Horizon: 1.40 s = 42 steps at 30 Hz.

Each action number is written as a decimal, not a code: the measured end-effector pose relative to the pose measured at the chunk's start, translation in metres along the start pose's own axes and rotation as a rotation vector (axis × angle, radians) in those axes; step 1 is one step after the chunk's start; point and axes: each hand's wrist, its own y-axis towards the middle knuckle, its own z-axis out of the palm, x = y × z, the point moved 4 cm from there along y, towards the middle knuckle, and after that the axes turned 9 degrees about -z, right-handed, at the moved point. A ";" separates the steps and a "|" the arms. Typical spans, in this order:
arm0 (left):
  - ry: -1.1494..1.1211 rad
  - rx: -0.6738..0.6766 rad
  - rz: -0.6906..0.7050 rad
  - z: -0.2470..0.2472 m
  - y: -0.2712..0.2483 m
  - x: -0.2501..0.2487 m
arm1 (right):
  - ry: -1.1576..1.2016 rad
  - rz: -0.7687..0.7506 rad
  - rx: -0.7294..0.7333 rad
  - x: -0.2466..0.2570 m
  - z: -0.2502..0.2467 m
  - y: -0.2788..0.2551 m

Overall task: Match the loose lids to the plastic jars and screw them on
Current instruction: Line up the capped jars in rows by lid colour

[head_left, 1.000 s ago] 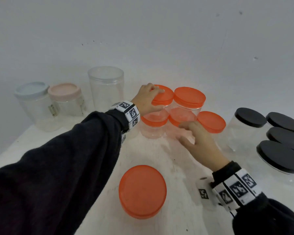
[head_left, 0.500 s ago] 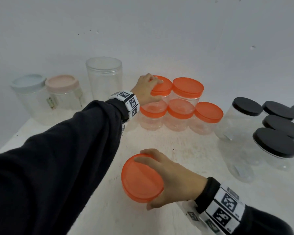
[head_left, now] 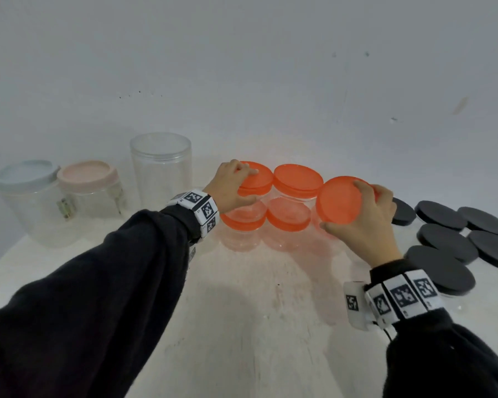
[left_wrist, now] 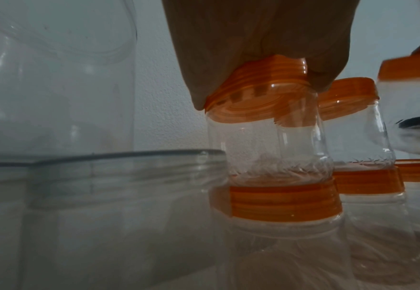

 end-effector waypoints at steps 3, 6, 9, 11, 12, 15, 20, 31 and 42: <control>-0.002 -0.003 0.005 0.000 0.000 -0.002 | -0.059 0.019 -0.046 -0.015 0.013 0.008; 0.005 -0.008 0.009 -0.001 0.001 -0.003 | -0.070 0.009 -0.067 -0.020 0.019 0.014; -0.003 -0.011 0.009 -0.001 0.001 -0.002 | -0.069 -0.002 -0.059 -0.026 0.022 0.018; -0.004 -0.016 0.010 -0.001 0.002 -0.002 | -0.131 -0.073 -0.069 -0.030 0.022 0.023; -0.003 -0.016 0.011 -0.001 0.002 -0.002 | -0.172 -0.112 -0.067 -0.032 0.023 0.025; 0.003 -0.021 0.009 -0.001 0.003 -0.002 | -0.275 -0.190 -0.054 -0.034 0.026 0.030; 0.011 -0.016 0.004 -0.001 0.002 -0.002 | -0.354 -0.179 -0.001 -0.032 0.029 0.035; -0.001 0.004 -0.025 -0.002 0.001 -0.004 | -0.483 -0.117 0.203 -0.032 0.037 0.050; 0.162 0.020 -0.023 -0.003 0.001 -0.005 | -0.356 -0.197 0.110 0.017 0.018 0.019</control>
